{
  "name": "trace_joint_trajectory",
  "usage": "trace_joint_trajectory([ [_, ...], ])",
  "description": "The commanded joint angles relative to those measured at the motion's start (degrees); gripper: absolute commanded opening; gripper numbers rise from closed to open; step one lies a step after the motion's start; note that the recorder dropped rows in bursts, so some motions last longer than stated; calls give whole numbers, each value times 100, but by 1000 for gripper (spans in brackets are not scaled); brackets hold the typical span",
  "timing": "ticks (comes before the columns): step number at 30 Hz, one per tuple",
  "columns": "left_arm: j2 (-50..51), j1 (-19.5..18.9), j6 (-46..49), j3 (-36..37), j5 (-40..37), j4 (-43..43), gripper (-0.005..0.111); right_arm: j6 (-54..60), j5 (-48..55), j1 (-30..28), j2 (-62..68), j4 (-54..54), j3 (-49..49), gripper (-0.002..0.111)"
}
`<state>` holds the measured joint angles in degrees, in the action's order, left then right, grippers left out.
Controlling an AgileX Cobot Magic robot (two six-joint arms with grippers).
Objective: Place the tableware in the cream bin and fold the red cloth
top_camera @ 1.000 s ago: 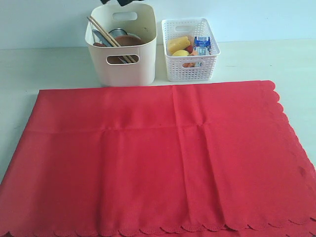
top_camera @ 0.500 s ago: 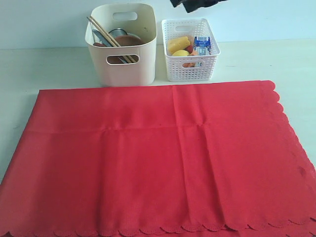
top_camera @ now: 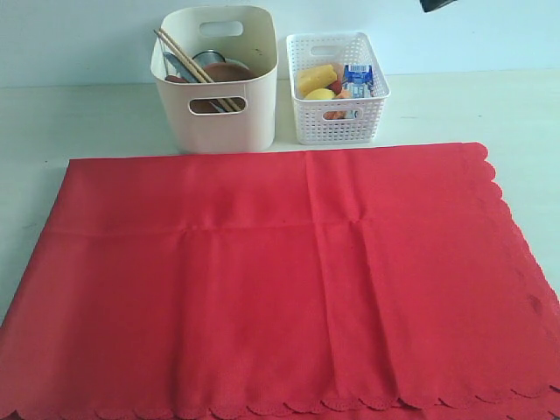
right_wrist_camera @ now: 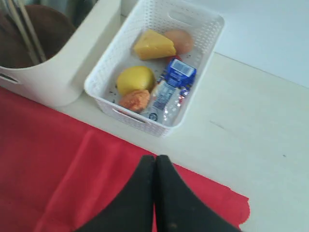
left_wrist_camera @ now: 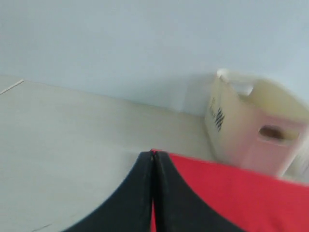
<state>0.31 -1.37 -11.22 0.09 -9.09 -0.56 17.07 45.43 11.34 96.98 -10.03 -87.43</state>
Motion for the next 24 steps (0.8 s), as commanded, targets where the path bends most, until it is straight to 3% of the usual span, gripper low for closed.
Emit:
trace_joint_trajectory([
  [1, -31, 35, -1072, -9, 1308, -656, 3, -81, -3, -307, -32, 42, 102, 0],
  [4, -31, 35, -1144, -162, 1752, -656, 3, -81, -38, -413, 53, 42, 314, 0],
  [9, 195, 35, -777, -877, 1808, -656, 2, -81, -173, -436, 357, 23, 741, 0],
  [18, 2006, 35, 431, -2372, 1292, -602, 2, 42, -226, -436, 972, -815, 1419, 0],
  [24, 3451, 35, 632, -3047, 415, -602, 2, 573, -366, -436, 1115, -1440, 1793, 0],
])
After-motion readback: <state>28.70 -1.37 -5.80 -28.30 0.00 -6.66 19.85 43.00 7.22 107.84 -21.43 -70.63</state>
